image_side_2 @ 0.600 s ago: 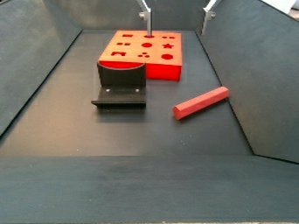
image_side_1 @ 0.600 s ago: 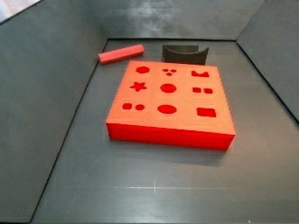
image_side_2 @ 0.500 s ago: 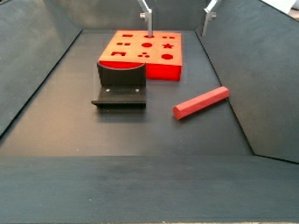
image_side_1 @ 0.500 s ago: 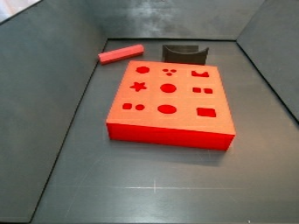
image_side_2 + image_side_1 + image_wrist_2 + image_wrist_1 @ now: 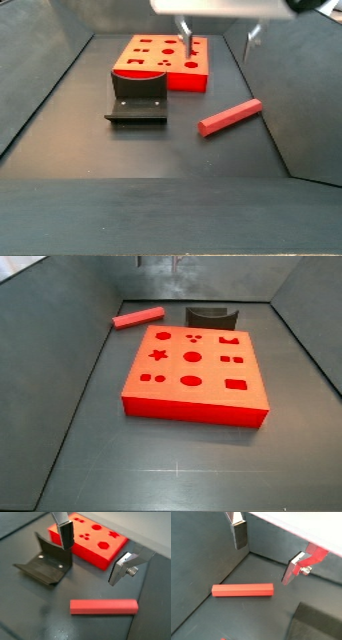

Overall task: Pick up the hexagon object. Move up. Place the hexagon object on the fixture. Regrasp the hexagon object. Move to above the board. Insert the hexagon object.
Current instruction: Pick up the hexagon object.

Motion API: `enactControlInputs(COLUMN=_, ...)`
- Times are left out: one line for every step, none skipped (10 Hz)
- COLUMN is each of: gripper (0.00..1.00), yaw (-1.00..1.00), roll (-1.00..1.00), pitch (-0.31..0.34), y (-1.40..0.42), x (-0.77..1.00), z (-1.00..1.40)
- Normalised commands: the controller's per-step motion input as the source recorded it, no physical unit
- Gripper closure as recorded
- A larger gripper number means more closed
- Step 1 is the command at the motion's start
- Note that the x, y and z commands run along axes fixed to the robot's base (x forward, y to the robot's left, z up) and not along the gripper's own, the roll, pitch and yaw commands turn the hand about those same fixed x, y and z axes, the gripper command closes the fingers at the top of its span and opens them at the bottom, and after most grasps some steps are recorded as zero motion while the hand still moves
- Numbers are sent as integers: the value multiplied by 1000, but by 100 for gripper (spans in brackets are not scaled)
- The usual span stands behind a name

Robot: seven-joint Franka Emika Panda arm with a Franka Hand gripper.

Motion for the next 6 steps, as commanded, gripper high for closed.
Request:
enactControlInputs(gripper=0, yaw=-823, roll=-217, pitch=-121, y=0, x=-3, z=-520)
enactControlInputs(gripper=0, yaw=-829, roll=-223, pitch=-219, y=-17, x=0, z=-391)
enactControlInputs(gripper=0, yaw=-817, roll=-237, pitch=-231, y=-17, x=0, z=-371)
enactControlInputs(gripper=0, yaw=-720, roll=-340, pitch=-226, y=0, x=0, z=-271)
enactControlInputs(gripper=0, yaw=-623, roll=-431, pitch=-170, y=0, x=0, z=-214)
enactControlInputs(gripper=0, yaw=-566, roll=-376, pitch=-130, y=34, x=0, z=-309)
